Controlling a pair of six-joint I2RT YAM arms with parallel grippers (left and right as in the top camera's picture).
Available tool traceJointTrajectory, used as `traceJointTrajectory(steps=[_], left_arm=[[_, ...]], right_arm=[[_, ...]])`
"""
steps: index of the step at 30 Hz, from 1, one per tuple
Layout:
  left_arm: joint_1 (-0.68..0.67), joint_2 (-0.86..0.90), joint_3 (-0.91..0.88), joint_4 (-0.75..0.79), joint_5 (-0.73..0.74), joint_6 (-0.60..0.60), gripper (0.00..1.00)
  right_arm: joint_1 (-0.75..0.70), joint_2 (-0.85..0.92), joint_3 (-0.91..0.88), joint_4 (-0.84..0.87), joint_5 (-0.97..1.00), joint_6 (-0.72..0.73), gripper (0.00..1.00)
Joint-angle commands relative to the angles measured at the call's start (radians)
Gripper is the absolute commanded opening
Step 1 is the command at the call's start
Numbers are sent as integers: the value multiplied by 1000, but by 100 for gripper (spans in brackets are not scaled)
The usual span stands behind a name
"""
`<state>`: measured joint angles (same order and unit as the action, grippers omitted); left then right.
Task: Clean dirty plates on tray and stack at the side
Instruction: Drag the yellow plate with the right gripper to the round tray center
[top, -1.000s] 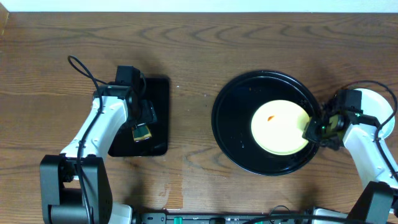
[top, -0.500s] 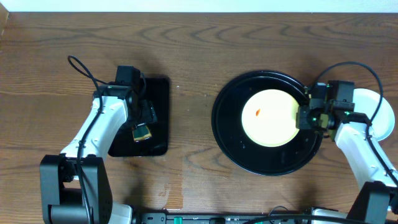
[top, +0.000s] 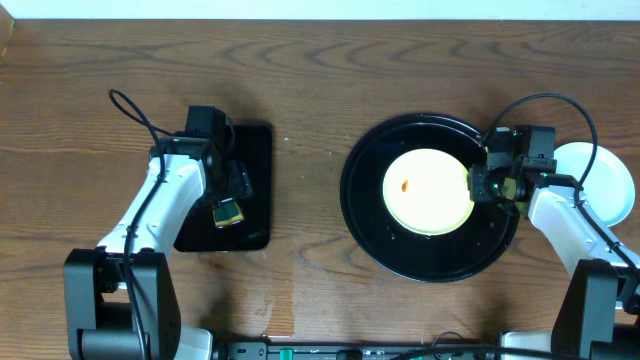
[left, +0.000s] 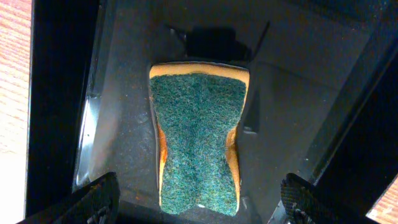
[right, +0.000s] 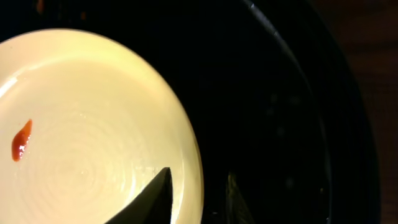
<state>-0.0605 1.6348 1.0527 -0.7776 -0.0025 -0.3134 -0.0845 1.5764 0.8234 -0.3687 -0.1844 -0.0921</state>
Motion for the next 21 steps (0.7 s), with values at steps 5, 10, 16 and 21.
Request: traceJointTrajectory(steps=[5,10,16,21], left_arm=[[5,6,-5,-2,-5,6,83],[5,6,-5,-2,-5,6,83],[5,6,-5,-2,-5,6,83],[5,6,-5,-2,-5,6,84]], right_arm=[[5,2,12,-187,5,299,36],[5,5,-30,-188,70,390,35],[5,32,-111,2,84,380,7],[7,33,-112,101,83,231,1]])
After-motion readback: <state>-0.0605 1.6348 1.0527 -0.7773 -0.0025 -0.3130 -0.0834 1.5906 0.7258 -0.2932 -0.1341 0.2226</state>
